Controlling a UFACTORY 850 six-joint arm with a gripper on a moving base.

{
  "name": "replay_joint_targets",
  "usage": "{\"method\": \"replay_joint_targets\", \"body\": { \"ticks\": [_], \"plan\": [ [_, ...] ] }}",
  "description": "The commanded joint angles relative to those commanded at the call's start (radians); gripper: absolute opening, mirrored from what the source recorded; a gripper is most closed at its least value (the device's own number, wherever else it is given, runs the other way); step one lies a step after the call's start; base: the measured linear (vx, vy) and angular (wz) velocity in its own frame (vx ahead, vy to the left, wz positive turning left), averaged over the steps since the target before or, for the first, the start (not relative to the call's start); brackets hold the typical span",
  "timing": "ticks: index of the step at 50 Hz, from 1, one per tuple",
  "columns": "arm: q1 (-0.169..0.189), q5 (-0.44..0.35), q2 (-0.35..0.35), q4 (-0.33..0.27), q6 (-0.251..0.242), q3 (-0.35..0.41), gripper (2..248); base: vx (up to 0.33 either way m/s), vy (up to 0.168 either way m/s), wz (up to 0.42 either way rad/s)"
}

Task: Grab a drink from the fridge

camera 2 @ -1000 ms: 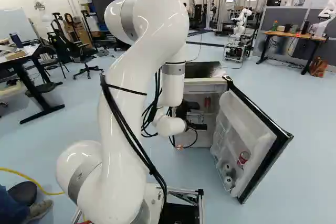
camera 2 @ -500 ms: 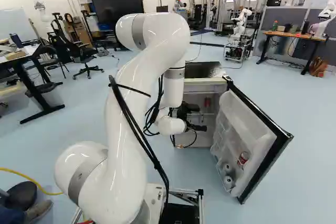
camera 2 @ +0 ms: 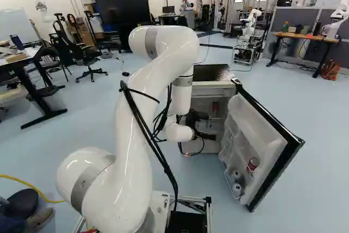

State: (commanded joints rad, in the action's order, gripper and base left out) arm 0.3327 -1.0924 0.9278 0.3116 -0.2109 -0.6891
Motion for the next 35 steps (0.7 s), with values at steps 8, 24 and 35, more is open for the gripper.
{"method": "replay_joint_targets", "body": {
  "ticks": [8, 24, 35],
  "plan": [
    [-0.002, -0.021, 0.032, 0.015, 0.000, -0.025, 247, 0.000, 0.000, 0.000],
    [-0.008, -0.077, 0.100, 0.020, 0.000, -0.083, 247, 0.000, 0.000, 0.000],
    [-0.015, -0.119, 0.146, 0.020, 0.000, -0.125, 247, 0.000, 0.000, 0.000]
  ]
}}
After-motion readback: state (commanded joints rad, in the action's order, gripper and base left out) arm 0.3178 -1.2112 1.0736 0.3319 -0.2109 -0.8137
